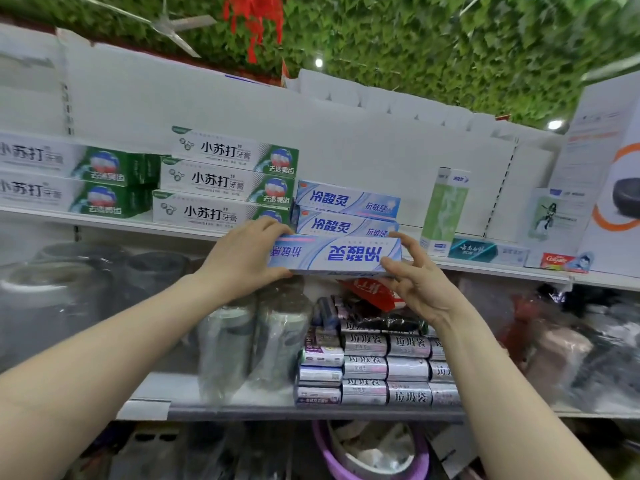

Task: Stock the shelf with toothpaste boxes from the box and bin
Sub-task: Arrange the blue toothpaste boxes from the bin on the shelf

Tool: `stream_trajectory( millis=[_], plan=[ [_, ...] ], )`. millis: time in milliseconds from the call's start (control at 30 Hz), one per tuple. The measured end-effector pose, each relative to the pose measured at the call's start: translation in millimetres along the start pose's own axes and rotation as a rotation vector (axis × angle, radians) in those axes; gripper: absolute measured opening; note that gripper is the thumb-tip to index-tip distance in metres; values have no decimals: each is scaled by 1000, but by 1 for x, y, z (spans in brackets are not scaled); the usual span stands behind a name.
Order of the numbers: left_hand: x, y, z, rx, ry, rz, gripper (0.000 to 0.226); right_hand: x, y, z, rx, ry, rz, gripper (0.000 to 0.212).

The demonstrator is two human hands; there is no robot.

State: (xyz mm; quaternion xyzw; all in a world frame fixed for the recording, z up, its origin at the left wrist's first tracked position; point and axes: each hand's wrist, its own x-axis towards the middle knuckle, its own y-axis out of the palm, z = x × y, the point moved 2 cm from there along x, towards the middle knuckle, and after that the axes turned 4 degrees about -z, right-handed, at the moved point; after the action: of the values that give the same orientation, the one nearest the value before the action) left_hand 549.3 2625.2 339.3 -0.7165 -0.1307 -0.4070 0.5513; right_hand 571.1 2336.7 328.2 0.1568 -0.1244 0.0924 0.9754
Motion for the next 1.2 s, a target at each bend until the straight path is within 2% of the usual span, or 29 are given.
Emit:
stream_trajectory(
  millis=[100,200,233,333,367,433,533,700,833,933,1000,1100,1200],
  plan=[
    [-2,2,-3,17,-11,-27,62,1,5,2,112,2,-112,44],
    [-2,5,-14,1,-40,-58,59,3,17,-1,218,-4,-221,18],
    [-2,7,-20,-16,-48,-68,58,4,24,-5,274,7,-247,16],
    [0,14,-37,-53,-46,-72,58,6,43,-24,341,64,-228,41],
    [1,17,-41,-58,-45,-54,60,6,47,-29,311,82,-228,46],
    [4,21,-43,-66,-58,19,60,8,47,-30,195,88,-241,42],
    [8,22,-38,-154,-58,79,49,5,40,-16,-110,50,-181,44],
    [23,14,-39,-447,-53,25,65,-4,37,-3,-760,19,101,48],
    [31,14,-44,-600,-60,175,67,-1,41,-4,-1053,81,255,63],
    [32,16,-45,-592,-35,202,54,0,47,-5,-1133,65,305,63],
    [33,17,-39,-681,-64,164,42,-1,46,-1,-1103,37,237,57],
    [33,17,-30,-829,-189,75,43,-2,31,8,-1045,24,128,45],
    [37,14,-18,-985,-329,-33,41,-7,5,13,-975,26,73,50]
  ],
)
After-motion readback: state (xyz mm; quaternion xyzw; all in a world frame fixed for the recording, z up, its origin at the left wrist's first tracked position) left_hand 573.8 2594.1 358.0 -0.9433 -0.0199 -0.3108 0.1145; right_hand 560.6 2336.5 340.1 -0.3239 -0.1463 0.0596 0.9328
